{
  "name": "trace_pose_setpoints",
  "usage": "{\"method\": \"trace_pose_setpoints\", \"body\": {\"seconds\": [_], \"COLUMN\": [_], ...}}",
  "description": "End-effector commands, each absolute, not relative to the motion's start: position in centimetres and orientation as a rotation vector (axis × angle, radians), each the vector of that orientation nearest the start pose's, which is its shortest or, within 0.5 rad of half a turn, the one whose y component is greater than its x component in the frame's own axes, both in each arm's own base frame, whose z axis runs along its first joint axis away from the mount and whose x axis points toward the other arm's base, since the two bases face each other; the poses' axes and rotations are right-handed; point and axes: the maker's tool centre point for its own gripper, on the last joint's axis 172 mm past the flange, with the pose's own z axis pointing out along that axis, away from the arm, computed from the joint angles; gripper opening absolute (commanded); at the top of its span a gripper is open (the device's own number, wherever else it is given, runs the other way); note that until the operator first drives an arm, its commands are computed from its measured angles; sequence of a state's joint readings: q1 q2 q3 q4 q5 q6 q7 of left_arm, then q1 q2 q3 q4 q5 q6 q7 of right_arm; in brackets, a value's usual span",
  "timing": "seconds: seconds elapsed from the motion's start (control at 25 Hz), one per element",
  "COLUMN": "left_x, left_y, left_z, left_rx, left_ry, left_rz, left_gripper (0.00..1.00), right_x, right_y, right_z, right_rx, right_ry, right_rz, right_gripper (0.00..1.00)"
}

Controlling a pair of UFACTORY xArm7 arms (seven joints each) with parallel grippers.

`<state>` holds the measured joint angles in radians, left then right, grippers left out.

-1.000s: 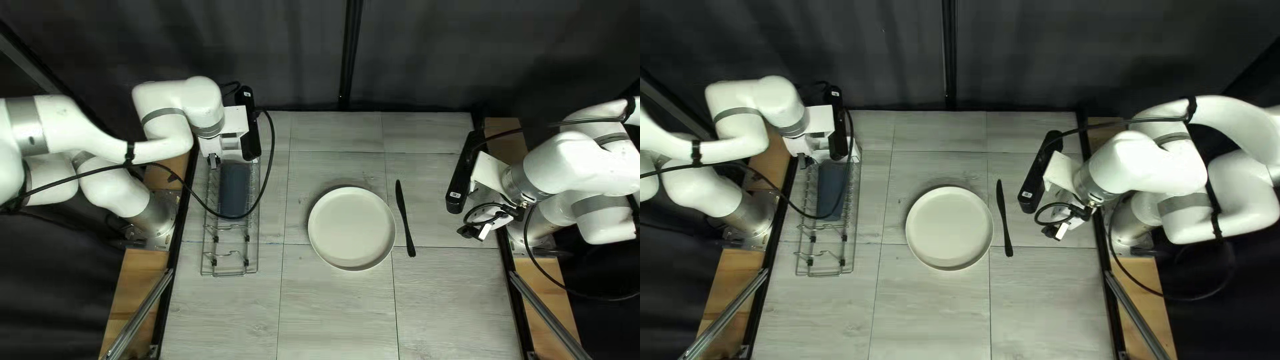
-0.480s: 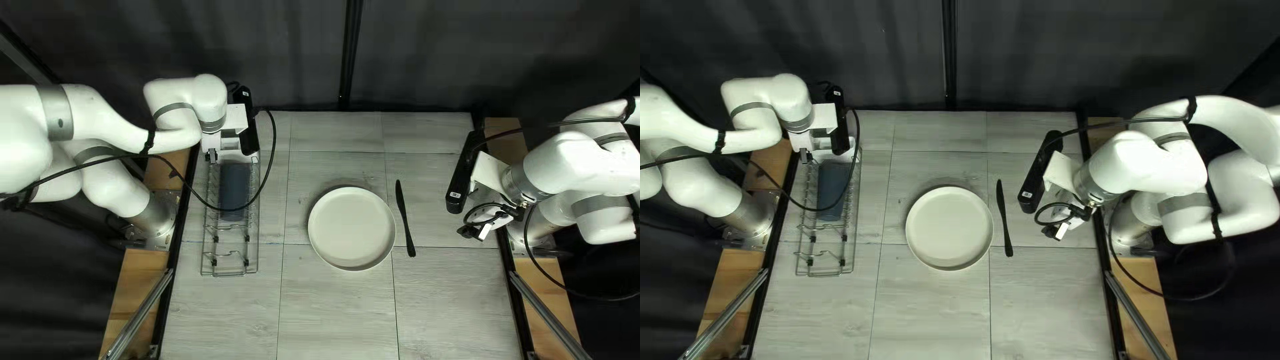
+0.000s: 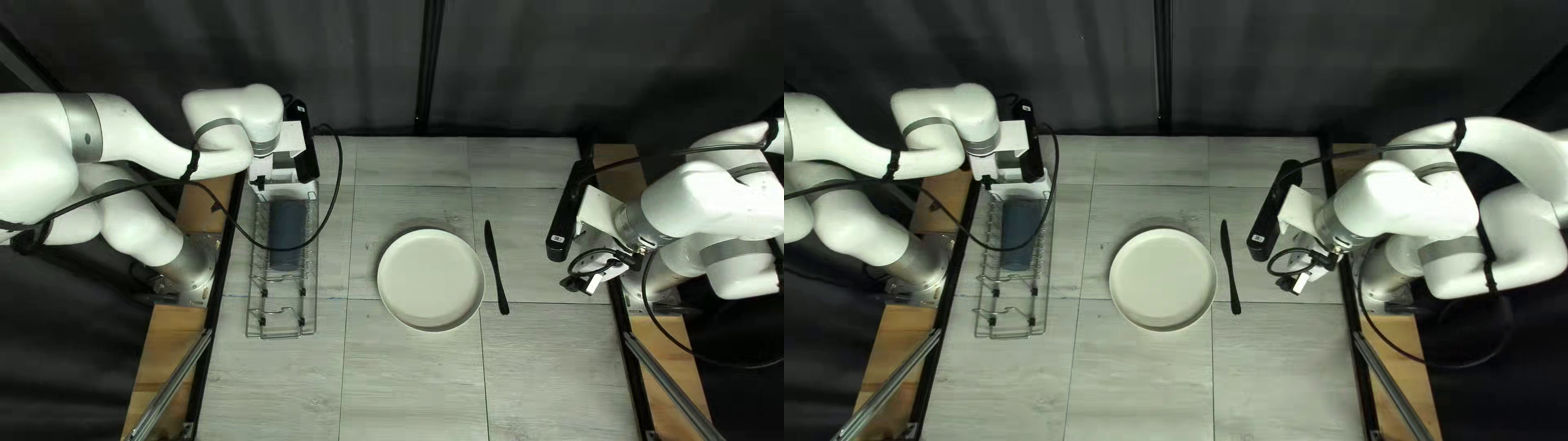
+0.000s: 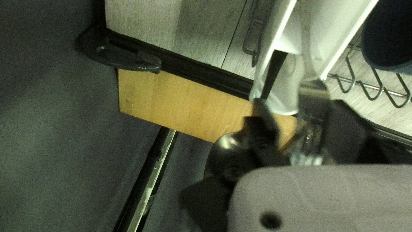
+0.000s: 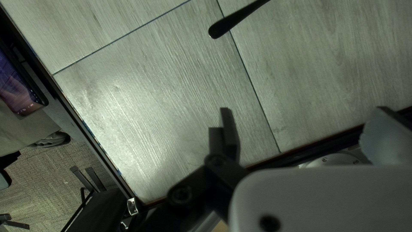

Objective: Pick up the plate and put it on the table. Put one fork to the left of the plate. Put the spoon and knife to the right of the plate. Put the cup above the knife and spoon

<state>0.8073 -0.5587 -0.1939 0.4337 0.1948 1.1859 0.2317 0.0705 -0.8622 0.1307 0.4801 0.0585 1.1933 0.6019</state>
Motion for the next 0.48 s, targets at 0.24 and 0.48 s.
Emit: {"method": "trace_pose_setpoints", "body": {"seconds": [0.24,0.48], "left_x": [18.2,21.5], "left_y": [16.9,14.8], "left_z": [24.4,30.3], "left_rx": [-2.836,-2.821], "left_ry": [-0.508,-0.477], "left_rz": [0.396,0.327], "left_gripper": [0.0,0.0], "right_x": [27.3,27.3], "right_y": [5.3,5.3], "right_z": [23.9,23.9], "right_rx": [-3.038,-3.038], "right_ry": [0.706,0.706], "right_rz": [-0.236,-0.236], "right_gripper": [1.0,1.0]}}
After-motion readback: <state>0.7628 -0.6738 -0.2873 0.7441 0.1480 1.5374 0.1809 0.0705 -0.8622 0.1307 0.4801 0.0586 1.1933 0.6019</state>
